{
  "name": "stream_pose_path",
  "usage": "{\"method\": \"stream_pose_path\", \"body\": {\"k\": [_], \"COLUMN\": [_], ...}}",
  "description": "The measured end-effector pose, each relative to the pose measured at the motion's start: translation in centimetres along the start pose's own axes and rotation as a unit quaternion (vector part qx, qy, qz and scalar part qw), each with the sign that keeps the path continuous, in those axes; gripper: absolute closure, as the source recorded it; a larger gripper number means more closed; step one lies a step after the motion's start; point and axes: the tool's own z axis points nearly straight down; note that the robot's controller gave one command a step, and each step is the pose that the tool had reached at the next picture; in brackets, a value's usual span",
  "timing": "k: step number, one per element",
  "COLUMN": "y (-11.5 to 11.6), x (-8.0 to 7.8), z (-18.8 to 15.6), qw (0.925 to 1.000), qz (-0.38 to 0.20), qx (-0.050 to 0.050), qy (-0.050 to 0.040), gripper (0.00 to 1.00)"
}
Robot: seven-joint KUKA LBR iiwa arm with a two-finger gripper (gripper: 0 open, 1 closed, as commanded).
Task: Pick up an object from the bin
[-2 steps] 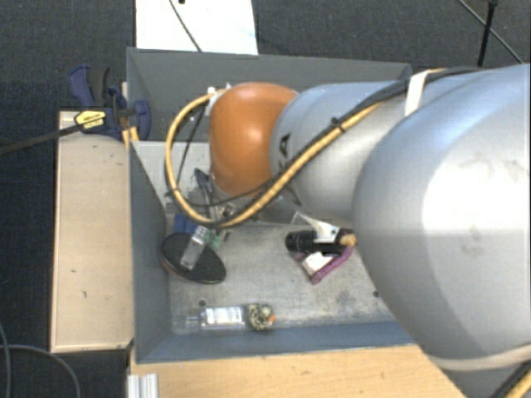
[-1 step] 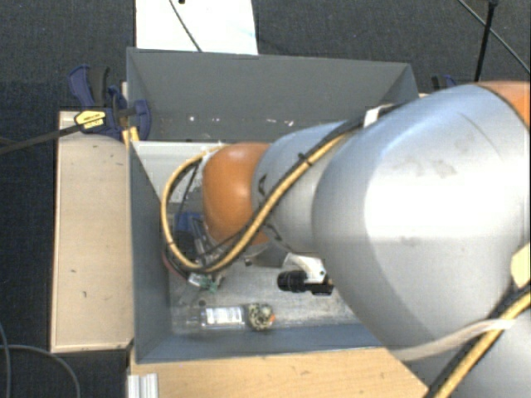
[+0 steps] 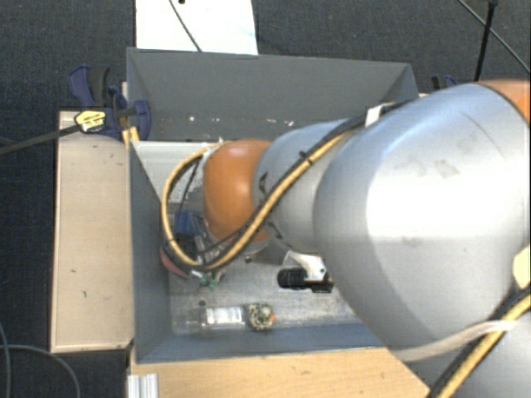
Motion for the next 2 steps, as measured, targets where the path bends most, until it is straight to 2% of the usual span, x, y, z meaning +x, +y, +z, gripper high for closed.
{"method": "stream_pose_path", "body": {"k": [1, 2], "y": [0.5, 0.6], "x": [-0.2, -1.6], "z": [-8.9, -16.7], "qw": [0.9981, 0.9981], "qz": [0.061, 0.062], "qx": [-0.003, -0.004], "qy": [-0.0016, -0.0025], "gripper": [1.00, 1.00]}}
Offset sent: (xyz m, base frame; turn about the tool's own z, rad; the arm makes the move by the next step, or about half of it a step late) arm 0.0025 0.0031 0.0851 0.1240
